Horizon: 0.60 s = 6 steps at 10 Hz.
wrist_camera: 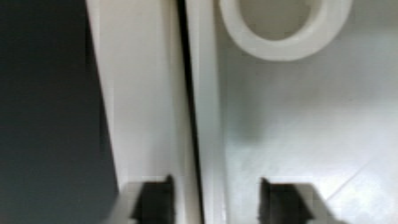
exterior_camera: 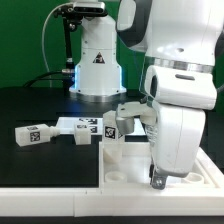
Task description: Assemble square table
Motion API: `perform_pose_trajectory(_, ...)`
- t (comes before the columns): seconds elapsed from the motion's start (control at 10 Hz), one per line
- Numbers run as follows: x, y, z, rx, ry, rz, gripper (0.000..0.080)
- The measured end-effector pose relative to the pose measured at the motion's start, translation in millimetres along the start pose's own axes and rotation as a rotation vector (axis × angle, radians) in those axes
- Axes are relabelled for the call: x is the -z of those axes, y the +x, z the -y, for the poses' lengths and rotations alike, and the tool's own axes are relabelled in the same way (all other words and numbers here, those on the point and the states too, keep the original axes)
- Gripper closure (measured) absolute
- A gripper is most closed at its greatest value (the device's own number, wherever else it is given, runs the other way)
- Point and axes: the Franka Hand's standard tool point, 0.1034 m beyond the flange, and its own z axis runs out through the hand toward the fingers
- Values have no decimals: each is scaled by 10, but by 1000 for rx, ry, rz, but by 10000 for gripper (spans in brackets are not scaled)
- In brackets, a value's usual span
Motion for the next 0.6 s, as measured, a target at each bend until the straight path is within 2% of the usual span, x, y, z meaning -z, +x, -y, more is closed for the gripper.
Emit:
perform_pose_trajectory(0.1,0,-2,-1,0,0,0,516)
perform_pose_trajectory(0.2,24,-15,-14,-6,2,2,333)
perform_pose_trajectory(0.3,195,-74,-60,-30,15,15,215)
perform_pose_trajectory(0.4,362,-148,-95,-82,20,25,215)
perform_pose_trajectory(0.5,434,-173,-95,-165,29,33,163)
perform_pose_trajectory(0.6,430,-100,-66,-272,32,38,153)
